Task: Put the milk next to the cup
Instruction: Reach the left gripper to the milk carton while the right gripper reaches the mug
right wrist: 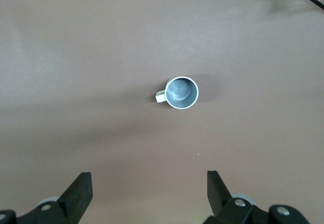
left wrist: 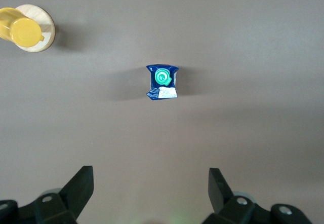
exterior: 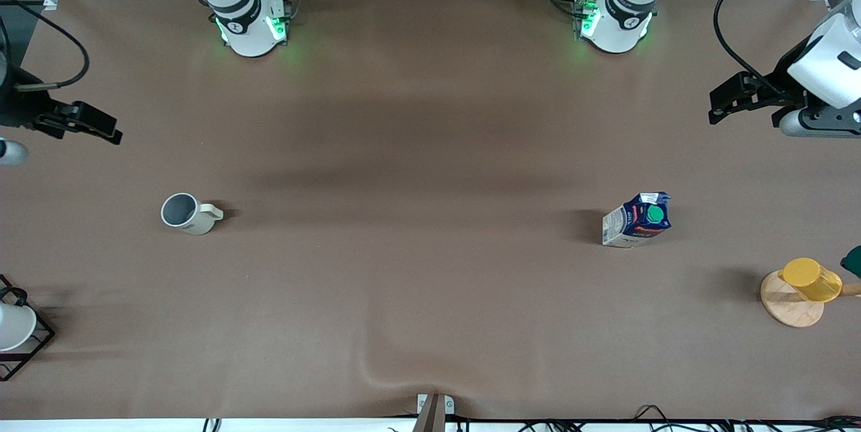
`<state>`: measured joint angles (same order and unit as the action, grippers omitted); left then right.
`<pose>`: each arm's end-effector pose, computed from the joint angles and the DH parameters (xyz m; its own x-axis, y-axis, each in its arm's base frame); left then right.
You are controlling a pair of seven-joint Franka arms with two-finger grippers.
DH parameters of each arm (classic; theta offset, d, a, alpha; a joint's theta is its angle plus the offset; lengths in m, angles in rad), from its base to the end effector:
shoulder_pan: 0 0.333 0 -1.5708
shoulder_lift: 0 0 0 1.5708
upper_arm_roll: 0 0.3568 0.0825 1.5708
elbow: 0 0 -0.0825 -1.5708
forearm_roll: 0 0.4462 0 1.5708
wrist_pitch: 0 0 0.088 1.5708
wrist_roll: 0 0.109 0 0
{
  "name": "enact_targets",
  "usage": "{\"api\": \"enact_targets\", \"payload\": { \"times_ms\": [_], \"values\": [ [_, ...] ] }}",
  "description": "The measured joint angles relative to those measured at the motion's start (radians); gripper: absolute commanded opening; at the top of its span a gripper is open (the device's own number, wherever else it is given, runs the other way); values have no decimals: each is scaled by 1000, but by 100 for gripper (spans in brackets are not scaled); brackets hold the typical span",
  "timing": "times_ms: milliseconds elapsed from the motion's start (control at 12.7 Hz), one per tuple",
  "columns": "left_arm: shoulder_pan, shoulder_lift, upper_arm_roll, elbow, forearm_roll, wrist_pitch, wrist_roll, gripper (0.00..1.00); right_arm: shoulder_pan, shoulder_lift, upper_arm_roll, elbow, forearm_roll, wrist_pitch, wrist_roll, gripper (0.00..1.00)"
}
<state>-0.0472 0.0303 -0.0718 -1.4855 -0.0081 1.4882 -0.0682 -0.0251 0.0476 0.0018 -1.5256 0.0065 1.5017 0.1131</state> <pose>0.6148 -0.0737 0.6827 0.9983 -0.0514 -0.0281 -0.0512 -0.9987 0.0084 0.6256 -0.0139 0.6519 0.9882 -0.1355 -0.0717 -0.1357 -0.9907 0.0015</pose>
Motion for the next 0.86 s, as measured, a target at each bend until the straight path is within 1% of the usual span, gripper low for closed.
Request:
{"api": "enact_targets", "payload": {
  "times_ms": [393,550,707,864],
  "values": [
    [-4,5,-1,0,0,0,0,100,-4,0,1,1,0,-2,0,100],
    [-7,24,-1,0,0,1,0,100,-4,0,1,1,0,-4,0,100],
    [-7,74,-1,0,0,36,0,100,-10,6,0,-1,0,-7,-1,100],
    [-10,152,-2,0,0,89,-5,100,-24,25,0,-28,0,5,-16,100]
  ]
}}
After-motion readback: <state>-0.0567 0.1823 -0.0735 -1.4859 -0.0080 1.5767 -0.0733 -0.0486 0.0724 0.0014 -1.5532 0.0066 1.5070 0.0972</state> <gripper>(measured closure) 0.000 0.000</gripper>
